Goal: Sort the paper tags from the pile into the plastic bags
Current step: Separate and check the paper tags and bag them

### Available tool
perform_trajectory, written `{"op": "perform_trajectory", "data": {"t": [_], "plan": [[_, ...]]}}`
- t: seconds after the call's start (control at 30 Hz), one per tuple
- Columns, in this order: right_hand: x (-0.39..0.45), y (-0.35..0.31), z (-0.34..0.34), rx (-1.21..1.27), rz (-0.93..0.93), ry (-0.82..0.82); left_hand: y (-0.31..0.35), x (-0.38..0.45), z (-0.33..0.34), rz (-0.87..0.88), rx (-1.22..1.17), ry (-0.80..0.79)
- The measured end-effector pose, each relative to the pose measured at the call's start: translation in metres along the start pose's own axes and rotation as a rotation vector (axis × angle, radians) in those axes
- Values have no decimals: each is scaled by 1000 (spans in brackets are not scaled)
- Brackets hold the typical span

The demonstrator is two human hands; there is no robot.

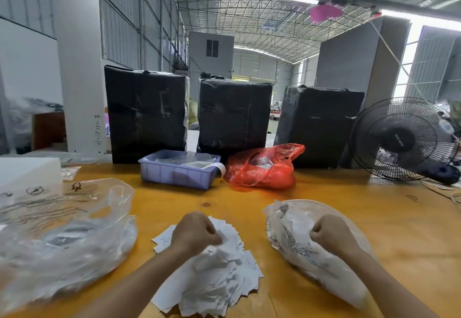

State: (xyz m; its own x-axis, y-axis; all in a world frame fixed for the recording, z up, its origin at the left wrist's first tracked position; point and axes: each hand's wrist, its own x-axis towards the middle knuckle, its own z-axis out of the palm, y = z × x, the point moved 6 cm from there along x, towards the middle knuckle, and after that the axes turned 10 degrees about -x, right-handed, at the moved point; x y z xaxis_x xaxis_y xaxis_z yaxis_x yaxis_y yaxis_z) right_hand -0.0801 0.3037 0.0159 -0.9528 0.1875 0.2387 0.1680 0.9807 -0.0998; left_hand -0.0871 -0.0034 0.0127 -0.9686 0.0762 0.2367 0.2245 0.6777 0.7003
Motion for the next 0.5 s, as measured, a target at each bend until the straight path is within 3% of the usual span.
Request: {"op": "perform_trajectory", "data": {"t": [0.13, 0.2, 0.23, 0.33, 0.4, 0.5], "plan": [[-18, 4, -38, 197, 84, 204, 1, -5, -15, -107, -591, 26], [-31, -4, -58, 496, 58, 314, 12, -12, -20, -113, -796, -12], [-39, -16, -65, 712, 21, 284, 19, -15, -21, -108, -842, -28], [-63, -76, -72, 1247, -178, -72, 38, -22, -21, -45, -825, -53], [-74, -110, -71, 1367, -234, -235, 49, -28, -20, -1, -760, -84], [-79, -136, -62, 1360, -219, -283, 55, -36, -20, -43, -886, -142]]}}
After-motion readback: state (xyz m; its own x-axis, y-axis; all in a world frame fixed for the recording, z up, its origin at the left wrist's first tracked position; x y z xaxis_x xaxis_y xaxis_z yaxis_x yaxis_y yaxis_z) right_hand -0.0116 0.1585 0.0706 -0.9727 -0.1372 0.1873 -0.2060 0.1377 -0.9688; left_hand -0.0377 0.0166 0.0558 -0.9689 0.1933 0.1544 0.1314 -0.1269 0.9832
